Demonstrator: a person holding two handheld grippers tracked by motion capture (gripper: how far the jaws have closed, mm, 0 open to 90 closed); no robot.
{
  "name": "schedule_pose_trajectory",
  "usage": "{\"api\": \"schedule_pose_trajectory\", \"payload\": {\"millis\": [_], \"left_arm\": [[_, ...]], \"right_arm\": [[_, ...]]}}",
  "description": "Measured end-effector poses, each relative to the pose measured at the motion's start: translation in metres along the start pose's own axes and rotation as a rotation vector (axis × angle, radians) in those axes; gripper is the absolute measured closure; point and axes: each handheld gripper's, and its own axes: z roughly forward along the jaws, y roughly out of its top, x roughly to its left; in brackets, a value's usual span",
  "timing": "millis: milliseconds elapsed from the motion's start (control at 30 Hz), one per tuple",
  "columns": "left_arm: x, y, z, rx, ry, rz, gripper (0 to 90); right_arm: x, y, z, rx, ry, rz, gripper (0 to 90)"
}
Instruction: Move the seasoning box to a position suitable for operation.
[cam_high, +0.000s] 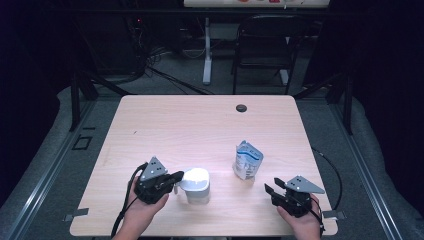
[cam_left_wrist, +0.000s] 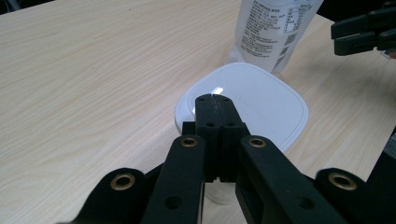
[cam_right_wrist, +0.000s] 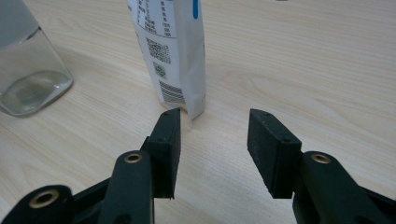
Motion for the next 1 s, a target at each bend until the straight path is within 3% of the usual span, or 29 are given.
{"api": "schedule_pose_trajectory", "payload": {"millis": [233,400,567,1000], "left_arm": [[0.004,0.002,0.002,0.006,0.010,-0.006,90.0],[0.007,0.001,0.002,-0.009,-0.007,-0.038,90.0],[0.008,0.002,0.002,-0.013,-0.017,-0.029,90.0],[0.011,-0.001,0.003,-0.021,-0.050,-0.061,90.0]], "right_arm": [[0.001,0.003,0.003,0.000,0.004,0.003,54.6],[0.004,0.003,0.007,0.005,0.010,-0.008,54.6],[0.002,0.002,0.005,0.003,0.012,-0.001,54.6],[0.002,0.002,0.008,0.011,0.017,-0.003,54.6]]}}
